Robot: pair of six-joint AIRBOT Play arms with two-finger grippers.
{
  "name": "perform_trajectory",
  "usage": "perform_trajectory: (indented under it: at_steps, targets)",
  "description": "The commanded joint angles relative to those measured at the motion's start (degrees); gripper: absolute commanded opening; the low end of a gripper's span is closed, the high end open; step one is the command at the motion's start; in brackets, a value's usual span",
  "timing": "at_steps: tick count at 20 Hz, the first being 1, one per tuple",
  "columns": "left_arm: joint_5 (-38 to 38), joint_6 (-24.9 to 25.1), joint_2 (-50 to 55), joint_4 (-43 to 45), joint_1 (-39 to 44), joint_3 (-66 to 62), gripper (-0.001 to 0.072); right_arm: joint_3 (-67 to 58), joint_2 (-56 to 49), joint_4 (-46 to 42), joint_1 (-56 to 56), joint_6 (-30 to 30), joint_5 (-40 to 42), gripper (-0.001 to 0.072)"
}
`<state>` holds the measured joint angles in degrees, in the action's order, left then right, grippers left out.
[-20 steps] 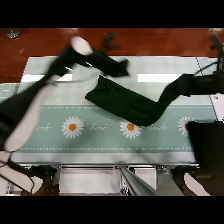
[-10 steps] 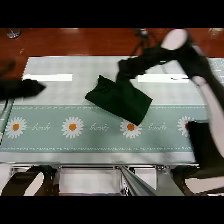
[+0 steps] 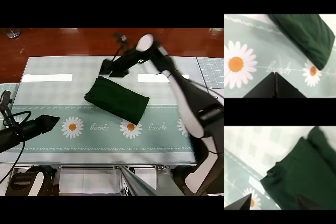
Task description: Fold the shirts.
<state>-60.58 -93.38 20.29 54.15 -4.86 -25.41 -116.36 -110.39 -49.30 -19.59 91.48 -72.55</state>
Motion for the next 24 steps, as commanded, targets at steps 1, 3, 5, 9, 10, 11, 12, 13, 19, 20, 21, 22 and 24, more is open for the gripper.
perform_trajectory:
  at_steps: [1,3,5,9,10,11,12,13,19,20,21,22,24]
  targets:
    - [0.7,1.4,1.2,-2.2,-0.1,1.6,0.0026,-1.2,6.4,-1.2,11.8,-2.8,-14.1,0.0629]
    - [1.3,1.4,1.6,-2.2,-0.1,1.6,0.0026,4.6,14.0,-14.1,18.8,-5.4,-22.3,0.0629]
    - [2.3,1.4,1.7,-2.4,-0.1,1.6,0.0026,22.5,25.1,-22.5,25.0,-0.4,-15.2,0.0628]
    - [2.3,2.3,1.9,-2.4,-0.1,1.6,0.0026,70.6,47.1,-6.0,30.1,6.9,16.9,0.0628]
    - [2.3,2.3,1.9,-2.4,-0.1,1.6,0.0026,78.0,48.5,2.8,29.0,2.6,20.1,0.0627]
    - [2.4,2.3,1.9,-2.4,-0.1,1.6,0.0026,82.2,48.0,8.7,27.4,-1.4,20.9,0.0627]
    - [2.5,2.3,1.9,-2.4,-0.1,1.6,0.0026,83.9,46.2,11.6,25.2,-3.9,21.0,0.0627]
    - [2.6,2.3,1.9,-2.4,-0.1,1.6,0.0026,83.6,43.7,12.2,23.1,-5.2,20.8,0.0627]
    - [2.5,2.3,1.9,-2.4,-0.1,1.6,0.0026,72.8,27.1,13.4,12.2,-7.4,20.1,0.0619]
    - [2.5,2.3,1.9,-2.4,-0.1,1.6,0.0026,69.8,25.3,13.4,11.3,-7.4,20.1,0.0605]
    - [2.5,2.3,1.9,-2.4,-0.1,1.6,0.0026,66.5,23.6,13.3,10.7,-7.3,19.7,0.054]
    - [2.5,2.3,1.9,-2.4,-0.1,1.6,0.0026,62.7,21.9,13.3,10.0,-7.4,18.8,0.0409]
    - [2.6,2.3,1.9,-2.4,-0.1,1.6,0.0026,54.6,19.3,13.1,9.0,-10.8,14.6,0.003]
